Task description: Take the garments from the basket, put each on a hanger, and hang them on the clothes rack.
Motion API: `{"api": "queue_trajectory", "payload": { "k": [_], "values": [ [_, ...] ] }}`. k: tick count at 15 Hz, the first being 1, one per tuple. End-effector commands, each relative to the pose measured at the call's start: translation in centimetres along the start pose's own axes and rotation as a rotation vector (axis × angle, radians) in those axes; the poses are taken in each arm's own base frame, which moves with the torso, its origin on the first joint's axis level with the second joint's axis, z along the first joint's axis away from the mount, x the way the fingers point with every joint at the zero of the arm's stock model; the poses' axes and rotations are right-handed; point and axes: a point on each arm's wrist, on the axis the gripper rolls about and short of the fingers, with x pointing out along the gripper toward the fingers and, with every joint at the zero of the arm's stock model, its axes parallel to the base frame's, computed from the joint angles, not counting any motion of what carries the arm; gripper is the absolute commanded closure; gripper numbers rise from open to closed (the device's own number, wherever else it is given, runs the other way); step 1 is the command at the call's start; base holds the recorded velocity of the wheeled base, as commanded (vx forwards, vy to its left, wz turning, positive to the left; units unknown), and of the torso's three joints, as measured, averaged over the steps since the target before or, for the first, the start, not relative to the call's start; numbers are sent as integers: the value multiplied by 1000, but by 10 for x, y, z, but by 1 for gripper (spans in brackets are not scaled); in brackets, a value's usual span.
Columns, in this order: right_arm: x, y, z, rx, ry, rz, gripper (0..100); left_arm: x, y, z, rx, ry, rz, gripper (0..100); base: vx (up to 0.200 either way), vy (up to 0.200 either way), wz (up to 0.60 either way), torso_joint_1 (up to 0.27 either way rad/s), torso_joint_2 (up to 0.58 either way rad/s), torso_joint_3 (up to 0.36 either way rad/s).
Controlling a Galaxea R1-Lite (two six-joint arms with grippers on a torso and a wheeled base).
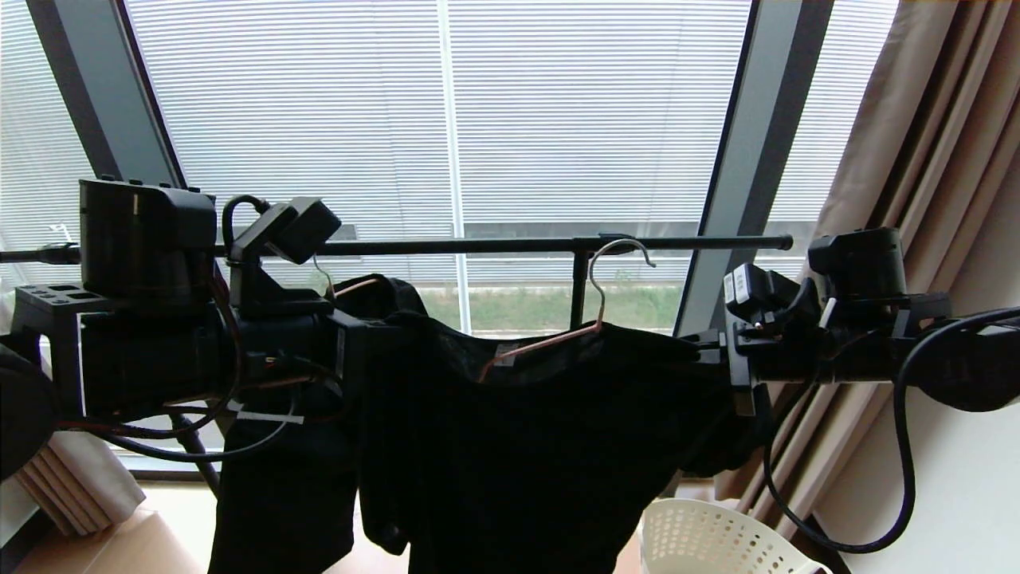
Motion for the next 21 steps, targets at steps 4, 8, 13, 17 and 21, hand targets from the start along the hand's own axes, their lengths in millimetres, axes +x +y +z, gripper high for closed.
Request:
{"api": "queue_trajectory", "payload": {
  "k": [4, 8, 13, 17, 21],
  "values": [
    [10, -6, -5, 56, 3, 17, 100, 11, -6, 0, 74, 18, 16, 100, 0, 0, 0, 0, 0, 0],
    [4, -11, -6, 63, -20, 19, 100, 5, 13, -3, 112, 28, 93, 100, 0, 0, 0, 0, 0, 0],
    [0, -12, -6, 61, -10, -3, 100, 16, 15, -9, 185, 63, 82, 100, 0, 0, 0, 0, 0, 0],
    [9, -8, -2, 58, 8, 0, 100, 28, 3, -5, 209, 64, 44, 100, 0, 0, 0, 0, 0, 0],
    [18, -6, -3, 64, 45, -21, 100, 35, -11, 0, 234, 55, 29, 100, 0, 0, 0, 0, 0, 0]
  ]
}}
